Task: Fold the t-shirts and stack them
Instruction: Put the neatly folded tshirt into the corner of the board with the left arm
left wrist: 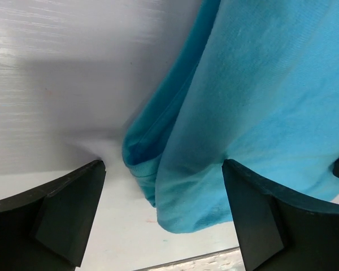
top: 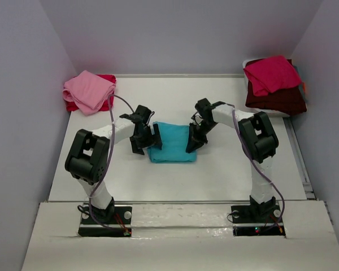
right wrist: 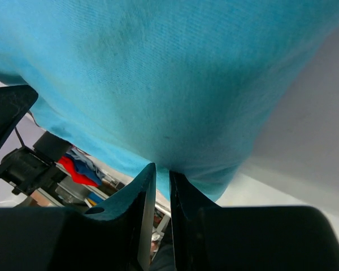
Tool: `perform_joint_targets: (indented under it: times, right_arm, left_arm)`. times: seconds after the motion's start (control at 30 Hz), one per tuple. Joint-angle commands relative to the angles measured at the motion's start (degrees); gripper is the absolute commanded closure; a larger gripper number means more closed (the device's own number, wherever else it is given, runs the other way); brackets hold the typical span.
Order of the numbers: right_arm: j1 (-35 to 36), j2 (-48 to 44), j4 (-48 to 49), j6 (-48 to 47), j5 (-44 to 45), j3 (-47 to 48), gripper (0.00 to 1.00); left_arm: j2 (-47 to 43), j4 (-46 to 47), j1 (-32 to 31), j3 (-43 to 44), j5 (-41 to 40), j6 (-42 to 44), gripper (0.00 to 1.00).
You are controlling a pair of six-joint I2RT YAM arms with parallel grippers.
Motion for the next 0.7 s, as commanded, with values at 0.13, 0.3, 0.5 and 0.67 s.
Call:
perform_joint_targets:
  times: [0.13, 0.3, 0.5, 0.67]
  right_arm:
    - [-0.23, -0.41, 2.14, -0.91, -0.82, -1.05, 0.78]
    - [-0.23, -0.05, 2.67, -1.0, -0.73, -1.49, 0.78]
    - [-0.23, 0.83, 2.85, -1.35, -0.9, -1.93, 0.78]
    - [-0.23, 0.83, 3.2, -1.62, -0.55, -3.16, 0.78]
  left_arm:
    - [-4.62, 8.69, 3.83, -7.43, 7.66, -3.08, 0.01]
    - [-6.99, 11.67, 5.5, -11.73, 8.19, -5.46, 0.01]
    - [-8.58, 16.07, 7.34, -16.57, 11.26, -8.0, 0.01]
    - [-7.97, 23.01, 7.96, -21.75, 15.39, -10.03, 0.01]
